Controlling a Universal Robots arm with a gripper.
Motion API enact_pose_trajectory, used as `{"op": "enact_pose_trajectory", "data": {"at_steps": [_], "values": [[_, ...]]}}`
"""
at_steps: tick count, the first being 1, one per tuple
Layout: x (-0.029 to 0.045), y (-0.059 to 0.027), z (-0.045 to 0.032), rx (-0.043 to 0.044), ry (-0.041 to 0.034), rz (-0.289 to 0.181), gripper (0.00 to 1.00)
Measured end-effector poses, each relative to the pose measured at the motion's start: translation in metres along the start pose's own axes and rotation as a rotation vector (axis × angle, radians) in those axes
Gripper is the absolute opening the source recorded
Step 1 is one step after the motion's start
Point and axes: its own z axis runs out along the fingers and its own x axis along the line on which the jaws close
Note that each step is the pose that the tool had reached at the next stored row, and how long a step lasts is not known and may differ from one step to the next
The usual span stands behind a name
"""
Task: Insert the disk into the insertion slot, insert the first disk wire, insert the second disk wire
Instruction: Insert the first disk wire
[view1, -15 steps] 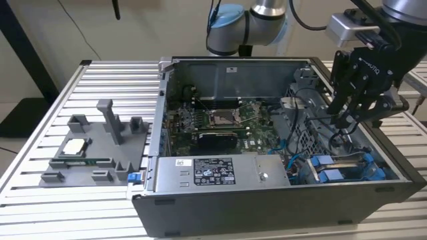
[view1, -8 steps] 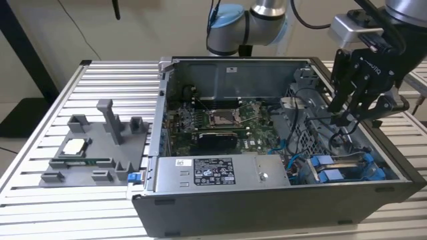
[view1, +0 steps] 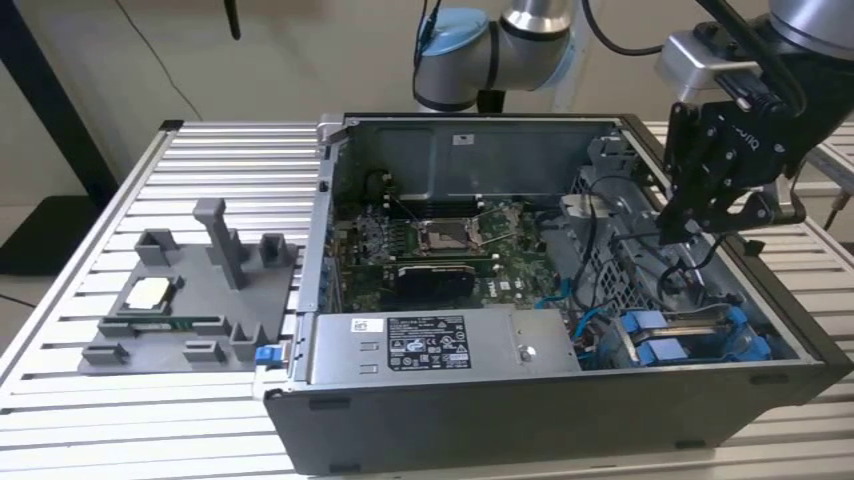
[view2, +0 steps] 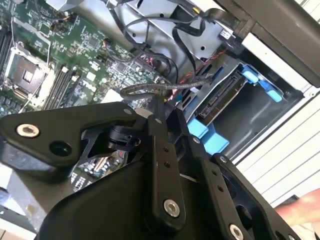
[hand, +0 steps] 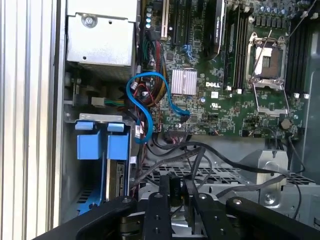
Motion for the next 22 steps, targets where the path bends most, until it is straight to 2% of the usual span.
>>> {"op": "enact_pose_trajectory", "data": {"at_steps": [4,8,12,22], "values": [[0.0007,-0.0002,0.0008,0.0004,0.0015,0.000,0.23],[0.0017,-0.0013,0.0011,-0.0002,0.0144,0.000,0.19],[0.0032,-0.0017,0.0012,-0.0003,0.0193,0.000,0.19],[0.0036,-0.0023,0.0014,-0.0003,0.0193,0.001,0.19]]}}
